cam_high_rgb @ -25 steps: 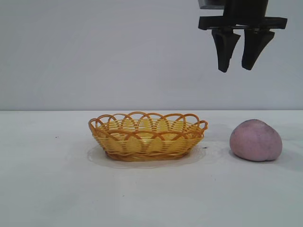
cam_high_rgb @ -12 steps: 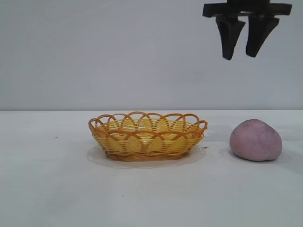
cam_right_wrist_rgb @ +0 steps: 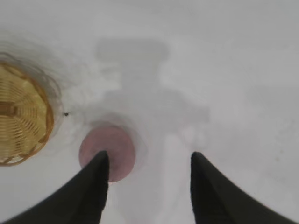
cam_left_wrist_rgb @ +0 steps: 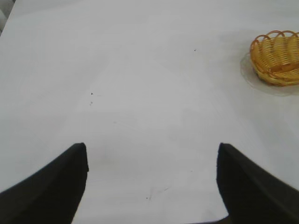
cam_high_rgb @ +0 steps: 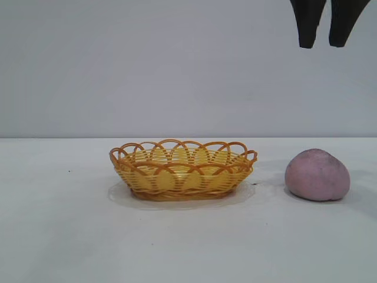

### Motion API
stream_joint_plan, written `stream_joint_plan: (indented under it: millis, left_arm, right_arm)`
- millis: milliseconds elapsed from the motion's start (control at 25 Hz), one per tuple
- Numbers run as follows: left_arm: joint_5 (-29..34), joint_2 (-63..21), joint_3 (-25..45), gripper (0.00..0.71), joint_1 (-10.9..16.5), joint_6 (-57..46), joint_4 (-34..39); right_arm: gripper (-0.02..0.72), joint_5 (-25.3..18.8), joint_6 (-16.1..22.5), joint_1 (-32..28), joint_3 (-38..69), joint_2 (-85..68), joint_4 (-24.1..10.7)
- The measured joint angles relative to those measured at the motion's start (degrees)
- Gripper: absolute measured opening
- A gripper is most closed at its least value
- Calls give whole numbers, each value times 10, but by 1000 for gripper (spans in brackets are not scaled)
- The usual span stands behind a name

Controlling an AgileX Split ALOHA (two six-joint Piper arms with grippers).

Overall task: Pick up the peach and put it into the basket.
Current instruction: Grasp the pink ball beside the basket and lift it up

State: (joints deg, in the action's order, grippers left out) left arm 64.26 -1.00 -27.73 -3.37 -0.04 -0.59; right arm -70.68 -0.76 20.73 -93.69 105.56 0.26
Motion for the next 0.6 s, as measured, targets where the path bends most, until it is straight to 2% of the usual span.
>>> stream_joint_plan:
  millis: [200,280,320,480,600]
  left_arm:
    - [0,0,0,538,0,0,1]
    - [0,0,0,538,0,0,1]
    - [0,0,0,538,0,0,1]
    - [0,0,0,538,0,0,1]
    - [0,0,0,538,0,0,1]
  right_arm:
    - [367,1,0,0,6,0,38]
    - [367,1,0,0,27,-2,44]
    - [327,1,0,0,43,-2,43]
    - [341,2,0,0,106,-2,49]
    - [341,26,0,0,139,-2,56]
